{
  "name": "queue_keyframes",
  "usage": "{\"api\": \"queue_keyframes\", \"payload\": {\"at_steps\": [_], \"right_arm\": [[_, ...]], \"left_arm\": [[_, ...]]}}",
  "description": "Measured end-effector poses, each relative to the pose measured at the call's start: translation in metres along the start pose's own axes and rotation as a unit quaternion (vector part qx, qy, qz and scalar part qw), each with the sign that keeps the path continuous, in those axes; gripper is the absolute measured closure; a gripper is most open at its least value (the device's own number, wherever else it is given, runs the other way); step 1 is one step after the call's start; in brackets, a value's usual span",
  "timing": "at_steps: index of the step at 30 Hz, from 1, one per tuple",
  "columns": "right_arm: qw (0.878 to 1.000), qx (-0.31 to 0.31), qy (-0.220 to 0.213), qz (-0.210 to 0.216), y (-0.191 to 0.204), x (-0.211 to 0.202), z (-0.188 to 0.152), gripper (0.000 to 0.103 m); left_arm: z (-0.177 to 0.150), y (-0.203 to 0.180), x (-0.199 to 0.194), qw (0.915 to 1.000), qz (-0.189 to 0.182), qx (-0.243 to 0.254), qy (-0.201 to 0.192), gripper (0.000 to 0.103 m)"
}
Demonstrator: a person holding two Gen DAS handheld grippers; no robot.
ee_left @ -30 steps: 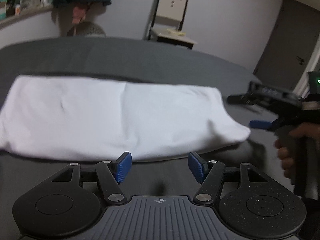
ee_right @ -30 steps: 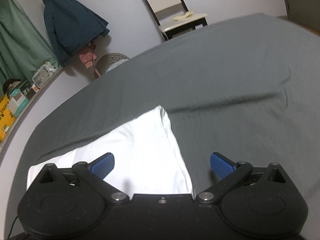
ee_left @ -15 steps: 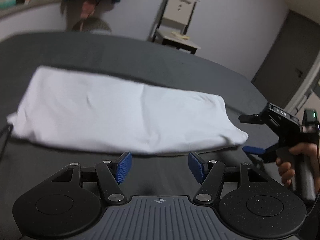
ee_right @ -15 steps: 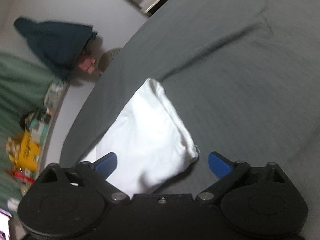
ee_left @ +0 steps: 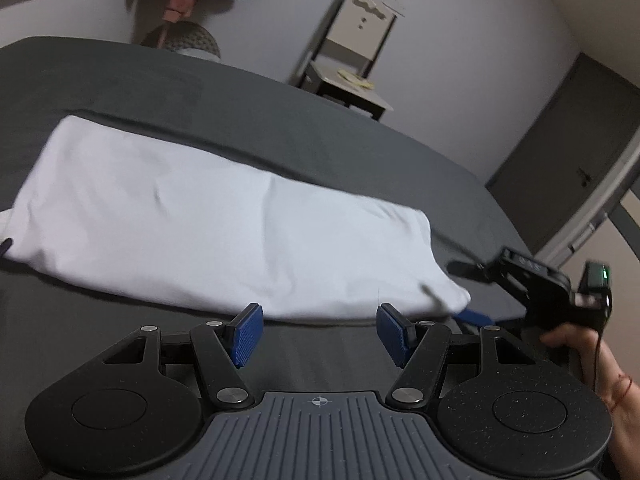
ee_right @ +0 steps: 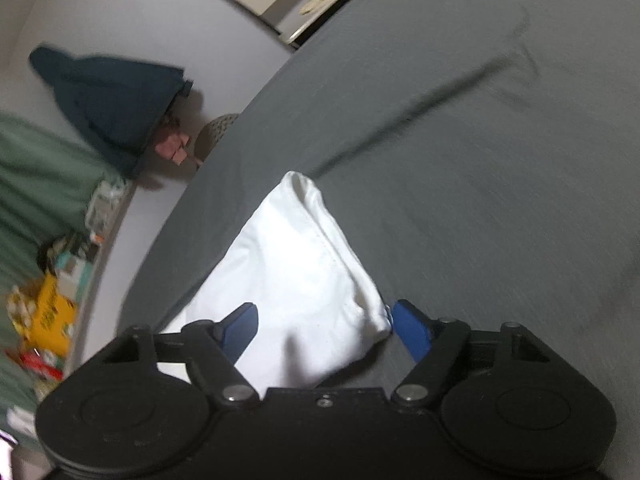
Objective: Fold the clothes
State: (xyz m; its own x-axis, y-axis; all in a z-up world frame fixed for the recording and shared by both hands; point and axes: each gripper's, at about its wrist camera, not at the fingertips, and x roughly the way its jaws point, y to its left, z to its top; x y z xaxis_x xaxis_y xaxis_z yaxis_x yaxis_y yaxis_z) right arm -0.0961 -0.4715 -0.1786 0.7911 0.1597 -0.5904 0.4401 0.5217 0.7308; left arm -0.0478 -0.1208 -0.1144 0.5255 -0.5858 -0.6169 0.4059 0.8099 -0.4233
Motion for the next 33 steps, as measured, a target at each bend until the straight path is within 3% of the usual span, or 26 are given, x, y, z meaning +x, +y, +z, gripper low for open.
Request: {"api": "queue_keyframes", "payload": {"at_steps": [7, 17, 24, 29, 33], "right_arm": [[1.0, 0.003, 0.001, 0.0, 0.0, 0.004, 0.001, 0.029], [1.0, 0.018, 0.01, 0.0, -0.002, 0.007, -0.003, 0.04], [1.0, 0.011, -0.002, 0.014, -0.003, 0.016, 0.003, 0.04], [1.0, -0.004, -0.008, 0.027, -0.001, 0.021, 0.006, 0.033], [0.999, 0.018, -0.001, 0.031, -0.005, 0.014, 0.0, 0.036]], "left_arm": [[0.0, 0.001, 0.004, 0.9999, 0.0, -0.011, 0.003, 0.039], [0.0, 0.001, 0.007, 1.0, 0.003, -0.008, 0.005, 0.039], [-0.002, 0.0, 0.01, 0.9999, 0.001, -0.006, 0.008, 0.039], [-0.004, 0.0, 0.009, 0.9999, 0.003, -0.004, 0.009, 0.039], [-0.006, -0.002, 0.004, 1.0, 0.006, 0.002, 0.006, 0.039]]}}
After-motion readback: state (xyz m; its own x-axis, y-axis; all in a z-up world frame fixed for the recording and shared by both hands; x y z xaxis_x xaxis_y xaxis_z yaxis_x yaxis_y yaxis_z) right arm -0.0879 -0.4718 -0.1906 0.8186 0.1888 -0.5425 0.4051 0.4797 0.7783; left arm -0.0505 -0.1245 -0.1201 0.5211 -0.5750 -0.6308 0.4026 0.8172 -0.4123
